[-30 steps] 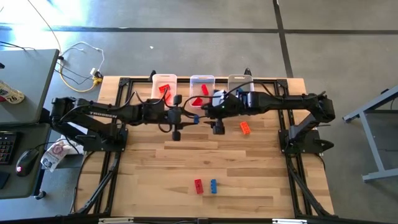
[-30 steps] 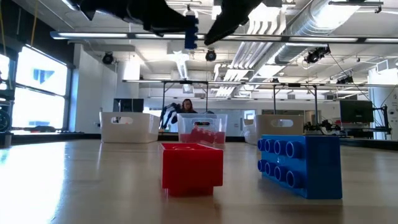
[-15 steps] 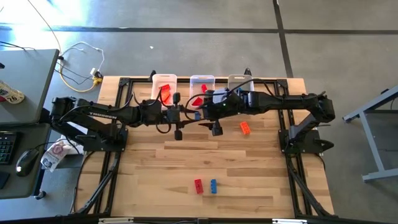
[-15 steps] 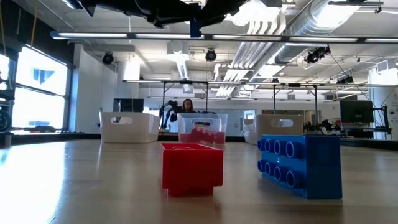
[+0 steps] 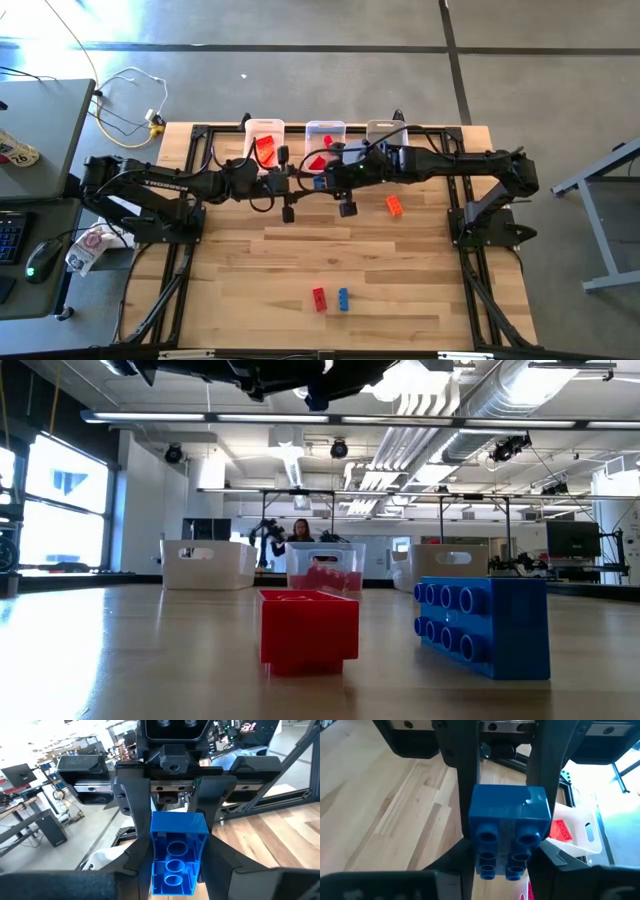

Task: Sort & place blocks by color
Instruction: Put the blue game piece into the gray bin

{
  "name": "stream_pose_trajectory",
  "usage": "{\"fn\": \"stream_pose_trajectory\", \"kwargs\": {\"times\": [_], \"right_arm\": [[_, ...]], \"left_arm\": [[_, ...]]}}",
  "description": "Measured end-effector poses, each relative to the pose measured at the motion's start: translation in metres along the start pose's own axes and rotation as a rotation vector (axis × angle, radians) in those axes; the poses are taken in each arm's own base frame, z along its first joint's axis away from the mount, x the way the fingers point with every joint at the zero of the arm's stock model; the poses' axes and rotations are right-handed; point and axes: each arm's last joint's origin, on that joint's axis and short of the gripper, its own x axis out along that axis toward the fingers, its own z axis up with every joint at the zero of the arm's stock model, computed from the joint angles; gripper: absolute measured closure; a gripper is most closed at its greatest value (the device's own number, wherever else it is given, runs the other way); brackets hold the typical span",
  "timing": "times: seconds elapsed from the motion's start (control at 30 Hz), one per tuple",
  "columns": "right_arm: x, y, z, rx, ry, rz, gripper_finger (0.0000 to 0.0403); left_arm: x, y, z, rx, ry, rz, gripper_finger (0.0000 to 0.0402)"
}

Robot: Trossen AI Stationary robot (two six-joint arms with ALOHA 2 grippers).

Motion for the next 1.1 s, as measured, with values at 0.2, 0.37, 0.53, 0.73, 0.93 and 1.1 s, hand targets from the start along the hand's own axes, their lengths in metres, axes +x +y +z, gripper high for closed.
{"fn": "stream_pose_trajectory", "kwargs": {"times": [0.2,0.37,0.53,0.73,0.93,1.1], "right_arm": [[0.000,0.000,-0.001,0.039,0.006,0.005,0.0291],[0.000,0.002,-0.004,0.109,0.040,0.025,0.0291],[0.000,0.004,-0.010,0.171,0.113,0.016,0.0291],[-0.002,0.006,-0.022,0.245,0.254,-0.049,0.0291],[-0.001,0.006,-0.040,0.319,0.393,-0.157,0.0291],[0.003,-0.001,-0.065,0.398,0.498,-0.271,0.0291]], "left_arm": [[0.000,0.000,0.000,-0.006,0.003,0.003,0.0266],[0.000,0.000,-0.001,0.006,0.015,0.026,0.0243],[0.000,0.000,-0.003,0.035,0.034,0.037,0.0216],[0.000,0.004,-0.004,0.030,0.082,0.154,0.0185],[-0.001,0.005,-0.010,0.038,0.158,0.213,0.0182],[-0.002,0.003,-0.014,0.047,0.198,0.198,0.0181]]}}
